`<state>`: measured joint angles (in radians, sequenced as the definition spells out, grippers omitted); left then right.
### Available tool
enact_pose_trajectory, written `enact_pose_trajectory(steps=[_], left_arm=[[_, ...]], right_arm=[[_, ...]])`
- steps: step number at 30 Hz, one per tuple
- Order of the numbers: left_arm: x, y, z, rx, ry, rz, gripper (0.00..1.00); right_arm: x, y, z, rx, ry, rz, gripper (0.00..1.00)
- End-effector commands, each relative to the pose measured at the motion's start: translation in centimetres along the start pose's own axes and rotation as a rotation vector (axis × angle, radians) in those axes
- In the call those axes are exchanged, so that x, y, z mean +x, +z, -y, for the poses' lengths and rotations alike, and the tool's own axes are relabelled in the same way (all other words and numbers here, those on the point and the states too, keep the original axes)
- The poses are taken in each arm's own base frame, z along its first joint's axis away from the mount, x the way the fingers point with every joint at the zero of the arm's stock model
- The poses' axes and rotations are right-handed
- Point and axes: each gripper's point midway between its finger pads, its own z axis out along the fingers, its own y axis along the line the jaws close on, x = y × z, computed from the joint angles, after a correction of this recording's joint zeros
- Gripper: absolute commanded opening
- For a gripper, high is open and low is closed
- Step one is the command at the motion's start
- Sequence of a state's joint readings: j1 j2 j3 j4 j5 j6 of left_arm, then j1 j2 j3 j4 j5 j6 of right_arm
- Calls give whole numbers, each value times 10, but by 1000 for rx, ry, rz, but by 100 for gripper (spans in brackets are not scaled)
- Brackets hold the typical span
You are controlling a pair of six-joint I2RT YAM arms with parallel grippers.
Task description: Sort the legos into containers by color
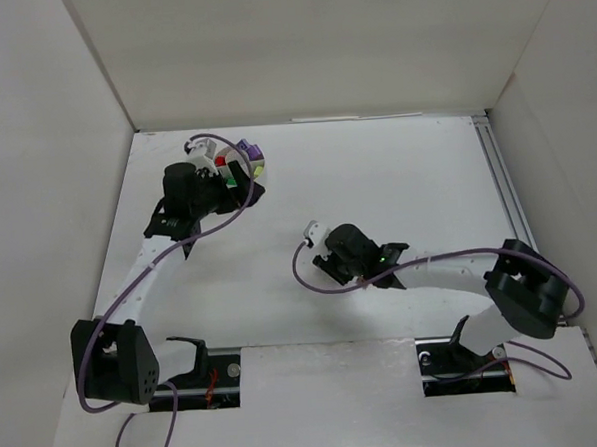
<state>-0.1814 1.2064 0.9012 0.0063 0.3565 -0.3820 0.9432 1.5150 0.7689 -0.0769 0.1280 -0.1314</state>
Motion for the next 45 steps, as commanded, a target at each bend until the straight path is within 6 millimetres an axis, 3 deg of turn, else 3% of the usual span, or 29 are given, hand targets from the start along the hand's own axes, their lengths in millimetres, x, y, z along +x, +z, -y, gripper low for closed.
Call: enact_pose_trajectory(steps=[1, 3, 4, 5, 8, 10, 16, 18, 19, 23, 26, 31, 34, 37, 39, 41, 42, 44, 45], left_arm=[[14, -10, 53, 341, 76, -41, 100], [39, -17, 77, 501, 65, -120, 100], [39, -17, 86, 551, 89, -115, 100], [50, -14, 89, 567, 74, -150, 100], [71, -10, 107, 617, 87, -211, 99], [75, -13, 124, 676, 101, -227, 97], [86, -9, 141, 726, 108, -265, 87], [88, -7, 145, 733, 109, -276, 80], [87, -6, 146, 744, 110, -282, 68], [95, -7, 151, 762, 112, -307, 54], [99, -9, 155, 789, 117, -323, 40], [98, -11, 158, 799, 106, -326, 0], [88, -11, 162, 803, 126, -282, 0], [90, -12, 165, 810, 128, -287, 0], [84, -13, 167, 811, 136, -268, 0], [78, -7, 165, 770, 155, -243, 0], [73, -6, 164, 740, 169, -234, 0], [65, 2, 157, 665, 181, -213, 0], [48, 11, 152, 580, 188, -158, 0]], right_arm=[[-67, -38, 16, 47, -95, 246, 32], [-90, -54, 17, 40, -135, 341, 32], [-100, -62, 18, 41, -150, 380, 32], [-115, -75, 21, 51, -172, 448, 32], [-133, -87, 21, 48, -190, 529, 32], [-141, -94, 21, 48, -199, 553, 32], [-162, -106, 26, 73, -224, 615, 32], [-166, -111, 29, 87, -219, 633, 33], [-166, -111, 29, 87, -219, 633, 33], [-174, -121, 40, 144, -186, 668, 33], [-174, -119, 40, 147, -195, 668, 33], [-173, -108, 36, 130, -203, 646, 35], [-176, -106, 35, 124, -217, 646, 35], [-176, -101, 34, 121, -219, 635, 38], [-177, -100, 38, 139, -212, 629, 47], [-175, -96, 40, 153, -208, 615, 87], [-178, -99, 44, 174, -200, 618, 100], [-174, -98, 49, 199, -178, 599, 100], [-170, -98, 57, 243, -164, 576, 100]])
